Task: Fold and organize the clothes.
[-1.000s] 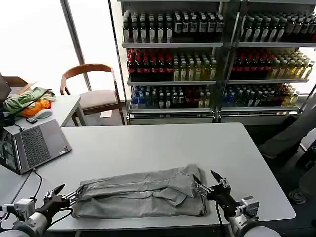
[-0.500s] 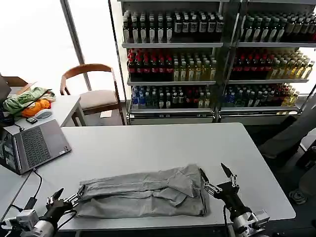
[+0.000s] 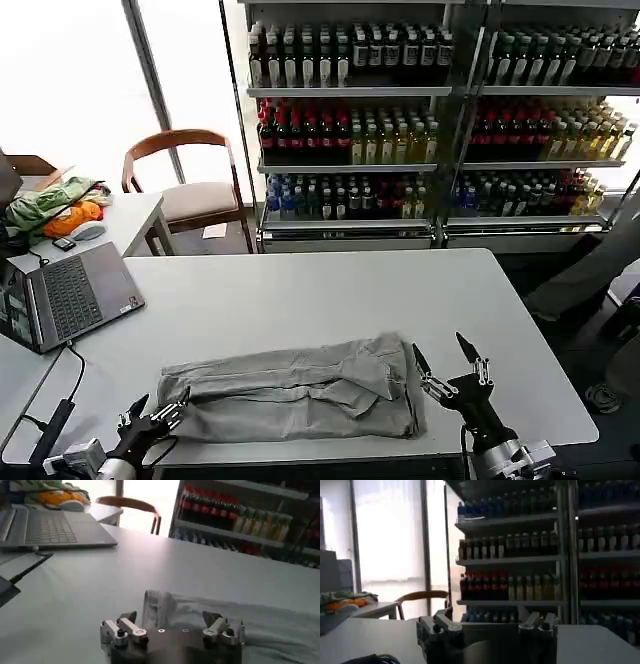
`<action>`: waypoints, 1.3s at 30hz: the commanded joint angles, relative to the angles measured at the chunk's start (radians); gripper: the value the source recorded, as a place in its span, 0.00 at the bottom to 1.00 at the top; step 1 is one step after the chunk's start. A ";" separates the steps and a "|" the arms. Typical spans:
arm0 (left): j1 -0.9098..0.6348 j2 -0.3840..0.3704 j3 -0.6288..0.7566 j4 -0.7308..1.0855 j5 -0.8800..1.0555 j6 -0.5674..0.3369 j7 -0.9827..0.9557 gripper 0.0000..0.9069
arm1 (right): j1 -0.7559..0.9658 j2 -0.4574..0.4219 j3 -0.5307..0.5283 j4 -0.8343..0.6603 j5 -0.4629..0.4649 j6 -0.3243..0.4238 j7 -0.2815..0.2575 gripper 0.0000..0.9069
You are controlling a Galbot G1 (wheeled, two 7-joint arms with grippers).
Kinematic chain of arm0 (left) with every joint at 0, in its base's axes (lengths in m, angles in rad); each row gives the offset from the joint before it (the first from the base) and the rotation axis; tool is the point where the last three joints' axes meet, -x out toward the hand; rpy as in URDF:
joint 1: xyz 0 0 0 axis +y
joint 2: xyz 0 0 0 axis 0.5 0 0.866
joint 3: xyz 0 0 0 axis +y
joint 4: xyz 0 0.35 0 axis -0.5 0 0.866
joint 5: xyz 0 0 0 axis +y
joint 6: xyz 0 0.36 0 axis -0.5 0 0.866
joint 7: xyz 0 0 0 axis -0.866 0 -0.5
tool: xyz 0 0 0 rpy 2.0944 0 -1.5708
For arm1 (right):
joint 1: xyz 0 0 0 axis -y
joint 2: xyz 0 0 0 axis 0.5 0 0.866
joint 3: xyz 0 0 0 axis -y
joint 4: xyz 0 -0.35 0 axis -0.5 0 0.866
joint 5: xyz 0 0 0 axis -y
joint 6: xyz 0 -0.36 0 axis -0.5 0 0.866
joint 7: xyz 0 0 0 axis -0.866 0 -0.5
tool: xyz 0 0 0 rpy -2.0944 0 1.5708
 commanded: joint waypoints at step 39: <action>-0.099 0.162 -0.077 0.155 -0.054 -0.026 0.059 0.00 | 0.037 -0.020 0.007 0.012 0.122 -0.017 0.005 1.00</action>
